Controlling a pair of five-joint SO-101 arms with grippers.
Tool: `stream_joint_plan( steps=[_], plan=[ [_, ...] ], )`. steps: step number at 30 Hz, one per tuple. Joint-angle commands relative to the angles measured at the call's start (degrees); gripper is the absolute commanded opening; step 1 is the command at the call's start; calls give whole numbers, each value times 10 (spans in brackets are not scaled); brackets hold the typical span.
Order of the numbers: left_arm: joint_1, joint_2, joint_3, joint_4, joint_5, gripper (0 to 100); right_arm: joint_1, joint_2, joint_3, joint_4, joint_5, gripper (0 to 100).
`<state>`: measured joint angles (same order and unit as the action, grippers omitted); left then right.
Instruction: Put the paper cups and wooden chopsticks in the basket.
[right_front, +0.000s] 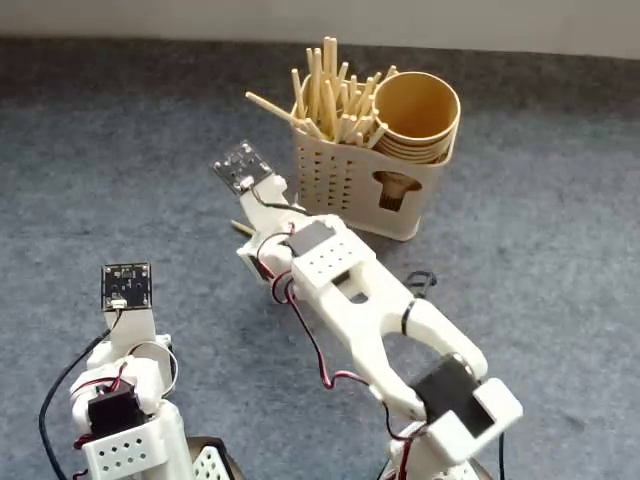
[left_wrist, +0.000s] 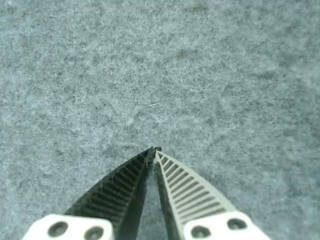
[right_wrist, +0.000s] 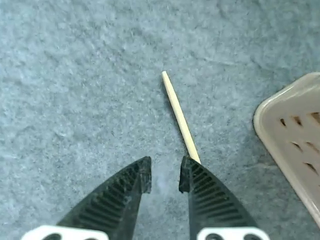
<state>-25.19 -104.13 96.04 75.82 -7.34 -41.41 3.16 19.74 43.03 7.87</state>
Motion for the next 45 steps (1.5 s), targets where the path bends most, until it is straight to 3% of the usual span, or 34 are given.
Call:
stream_joint_plan(
  steps=[1,8,18,22,39,45],
  plan=[
    [13,-9,11,3,-2,14,31,22,-67,22,7,108],
    [13,-9,11,3,-2,14,32,102,-138,83,94,108],
    [13,-9,11,3,-2,14,34,181,-169,87,103,104],
    [13,-9,11,3,-2,14,34,183,-169,87,104,4],
    [13,-9,11,3,-2,14,31,0,-165,152,98,6],
    [13,-9,11,3,-2,14,31,-65,-164,151,-34,6]
  ],
)
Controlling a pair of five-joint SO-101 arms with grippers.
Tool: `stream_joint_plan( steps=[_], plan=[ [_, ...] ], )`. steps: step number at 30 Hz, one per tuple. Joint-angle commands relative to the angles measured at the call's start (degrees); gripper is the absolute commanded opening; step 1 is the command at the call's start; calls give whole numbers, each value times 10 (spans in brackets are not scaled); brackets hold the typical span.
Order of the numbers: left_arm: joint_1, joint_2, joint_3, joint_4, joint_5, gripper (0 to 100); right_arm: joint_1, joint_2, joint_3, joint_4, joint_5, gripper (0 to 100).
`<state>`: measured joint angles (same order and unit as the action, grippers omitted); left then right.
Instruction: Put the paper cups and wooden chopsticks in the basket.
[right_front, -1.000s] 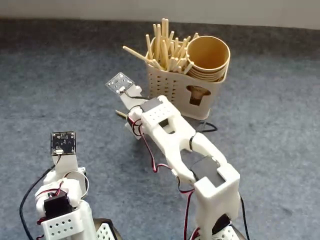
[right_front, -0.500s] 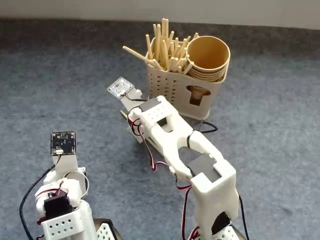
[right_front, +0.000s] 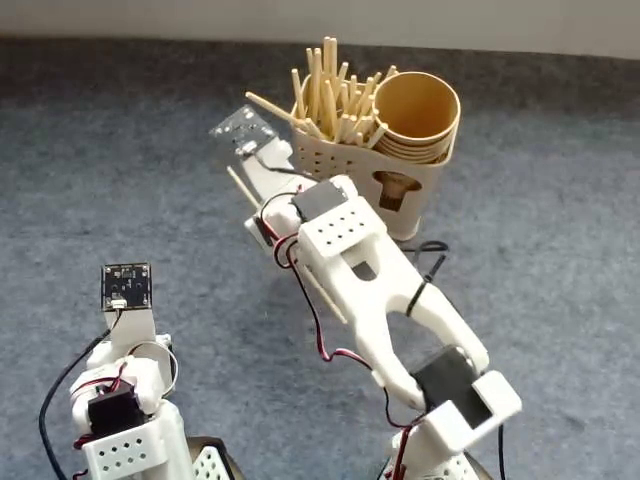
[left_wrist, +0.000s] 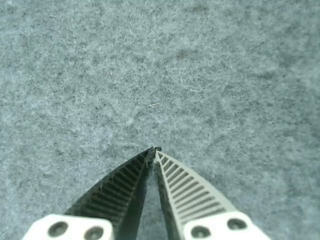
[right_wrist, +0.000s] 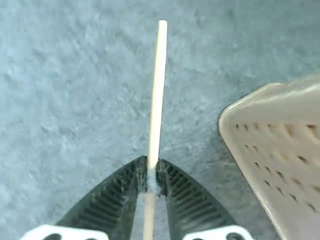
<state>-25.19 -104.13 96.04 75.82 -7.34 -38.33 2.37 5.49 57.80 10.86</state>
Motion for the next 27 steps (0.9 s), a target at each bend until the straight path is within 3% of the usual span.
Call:
stream_joint_plan(
  steps=[1,4,13,27],
  plan=[
    [13,-9,11,3,-2,14,0,-67,-22,2,-84,6],
    [13,-9,11,3,-2,14,0,-95,-21,4,-116,6],
    [13,-9,11,3,-2,14,-15,-267,98,-49,-120,6],
    [9,-9,11,3,-2,14,-11,-559,430,-443,-117,6]
  ],
)
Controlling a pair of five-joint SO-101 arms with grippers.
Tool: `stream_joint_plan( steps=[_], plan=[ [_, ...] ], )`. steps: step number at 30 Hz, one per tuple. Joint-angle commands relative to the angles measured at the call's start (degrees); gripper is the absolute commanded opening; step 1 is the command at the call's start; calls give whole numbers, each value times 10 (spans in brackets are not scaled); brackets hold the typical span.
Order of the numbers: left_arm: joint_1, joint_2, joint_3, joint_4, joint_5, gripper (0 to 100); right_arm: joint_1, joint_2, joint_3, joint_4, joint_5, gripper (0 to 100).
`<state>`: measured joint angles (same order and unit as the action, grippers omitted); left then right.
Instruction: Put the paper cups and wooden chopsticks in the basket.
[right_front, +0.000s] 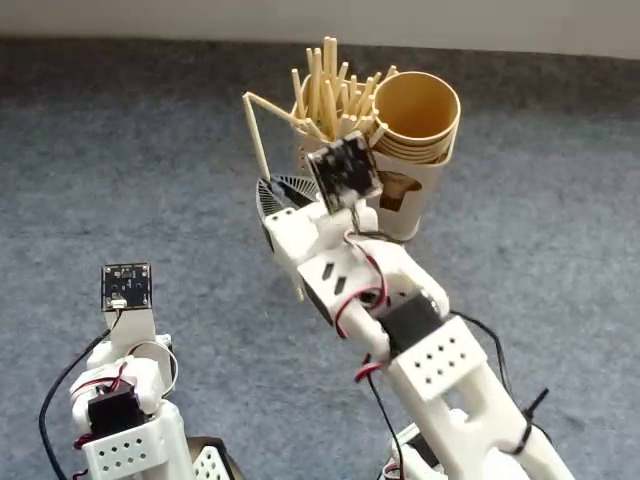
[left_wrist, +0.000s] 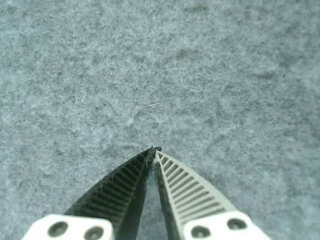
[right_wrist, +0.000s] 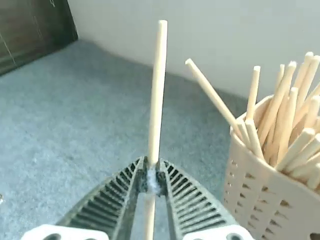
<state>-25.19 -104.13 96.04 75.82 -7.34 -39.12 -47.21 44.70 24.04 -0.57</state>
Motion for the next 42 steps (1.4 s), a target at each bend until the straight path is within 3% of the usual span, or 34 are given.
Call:
stream_joint_plan(
  steps=[1,7,10,15,23,36,39,42],
  plan=[
    [9,-9,11,3,-2,14,-3,-80,62,-141,-3,6],
    [8,-9,11,3,-2,14,-3,-167,191,-375,-2,6],
    [8,-9,11,3,-2,14,-1,-174,227,-436,-2,6],
    [8,-9,11,3,-2,14,50,-174,229,-449,-2,6],
    [7,-9,11,3,-2,14,150,-112,109,-449,-2,6],
    [7,-9,11,3,-2,14,158,95,-91,-449,2,6],
    [7,-9,11,3,-2,14,158,137,-113,-456,63,6],
    [7,-9,11,3,-2,14,155,175,-116,-535,142,6]
  ],
)
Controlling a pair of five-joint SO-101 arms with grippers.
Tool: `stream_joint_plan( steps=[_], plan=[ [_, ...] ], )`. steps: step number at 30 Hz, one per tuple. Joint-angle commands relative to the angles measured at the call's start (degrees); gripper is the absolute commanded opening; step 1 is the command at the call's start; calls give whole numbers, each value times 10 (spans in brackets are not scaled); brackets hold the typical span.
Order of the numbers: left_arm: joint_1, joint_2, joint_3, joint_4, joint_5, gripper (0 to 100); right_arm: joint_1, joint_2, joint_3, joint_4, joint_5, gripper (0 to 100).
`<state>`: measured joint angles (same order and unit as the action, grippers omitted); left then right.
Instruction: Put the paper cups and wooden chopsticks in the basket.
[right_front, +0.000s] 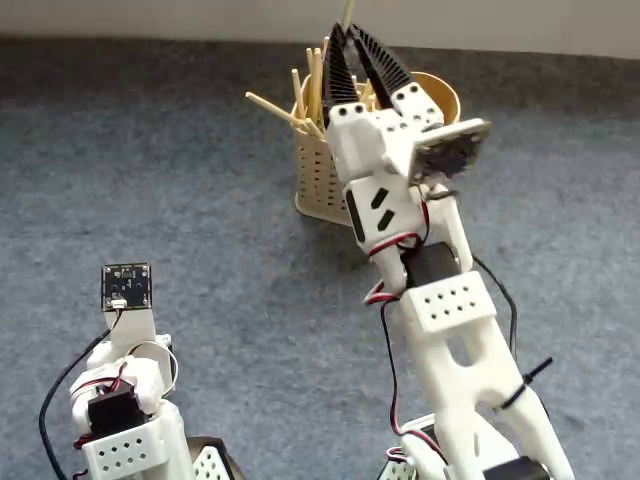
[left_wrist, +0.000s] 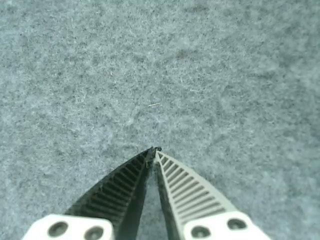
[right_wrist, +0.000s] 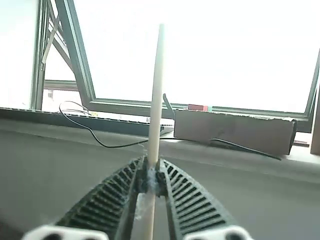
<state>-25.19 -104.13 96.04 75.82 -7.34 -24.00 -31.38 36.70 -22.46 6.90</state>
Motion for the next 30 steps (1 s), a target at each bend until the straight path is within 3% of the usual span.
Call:
stream_joint_plan(
  steps=[1,6,12,17,30],
  plan=[
    [7,-9,11,3,-2,14,3,29,-30,-98,85,6],
    [8,-9,11,3,-2,14,3,62,32,-169,98,6],
    [8,-9,11,3,-2,14,3,61,82,-168,97,10],
    [7,-9,11,3,-2,14,-3,61,120,-167,97,103],
    [7,-9,11,3,-2,14,-22,40,145,-150,97,102]
  ],
)
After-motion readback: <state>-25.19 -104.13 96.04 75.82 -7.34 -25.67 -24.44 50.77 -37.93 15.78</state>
